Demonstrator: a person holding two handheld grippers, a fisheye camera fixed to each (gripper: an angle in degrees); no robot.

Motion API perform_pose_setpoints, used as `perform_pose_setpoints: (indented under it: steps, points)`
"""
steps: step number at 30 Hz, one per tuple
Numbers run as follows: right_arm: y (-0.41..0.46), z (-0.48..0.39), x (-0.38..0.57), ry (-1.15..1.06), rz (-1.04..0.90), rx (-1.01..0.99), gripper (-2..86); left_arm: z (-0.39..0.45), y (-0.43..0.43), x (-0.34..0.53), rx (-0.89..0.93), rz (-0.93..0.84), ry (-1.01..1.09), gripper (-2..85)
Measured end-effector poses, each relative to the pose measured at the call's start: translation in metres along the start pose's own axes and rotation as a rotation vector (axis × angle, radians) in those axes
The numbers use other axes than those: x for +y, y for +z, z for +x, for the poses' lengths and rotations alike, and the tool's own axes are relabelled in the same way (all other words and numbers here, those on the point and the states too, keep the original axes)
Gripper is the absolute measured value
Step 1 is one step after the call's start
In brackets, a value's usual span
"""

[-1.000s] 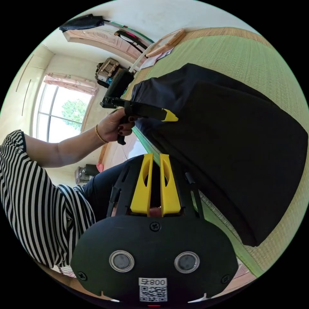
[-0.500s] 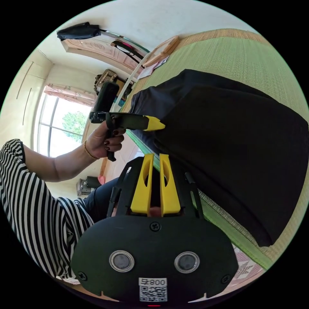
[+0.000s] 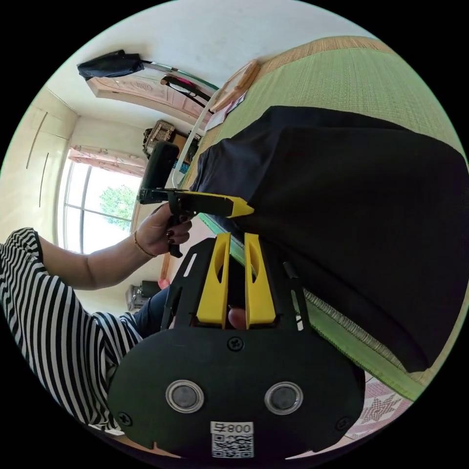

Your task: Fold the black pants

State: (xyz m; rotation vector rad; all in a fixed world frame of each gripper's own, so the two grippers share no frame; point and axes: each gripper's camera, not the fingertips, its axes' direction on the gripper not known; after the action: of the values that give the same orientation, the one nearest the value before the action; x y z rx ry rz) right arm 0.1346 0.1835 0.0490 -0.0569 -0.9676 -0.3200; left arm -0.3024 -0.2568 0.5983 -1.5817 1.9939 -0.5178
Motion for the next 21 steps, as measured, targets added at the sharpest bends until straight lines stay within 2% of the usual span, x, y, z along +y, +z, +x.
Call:
perform_pose_setpoints:
  steps: [3, 8, 13, 21]
  points:
    - [-0.010, -0.019, 0.007, -0.070, 0.003, 0.044, 6.2, 0.012, -0.008, -0.004, -0.048, 0.025, 0.047, 4.6]
    - [-0.012, -0.044, -0.004, -0.204, 0.018, 0.305, 7.7, 0.019, -0.013, -0.030, -0.158, 0.069, 0.060, 6.4]
    - [0.022, -0.049, -0.007, -0.317, -0.120, 0.557, 8.2, 0.026, 0.007, -0.058, -0.235, 0.000, 0.069, 5.4]
    - [0.005, -0.031, 0.007, -0.297, -0.116, 0.422, 2.5, 0.037, 0.017, -0.063, -0.171, 0.020, 0.043, 2.0]
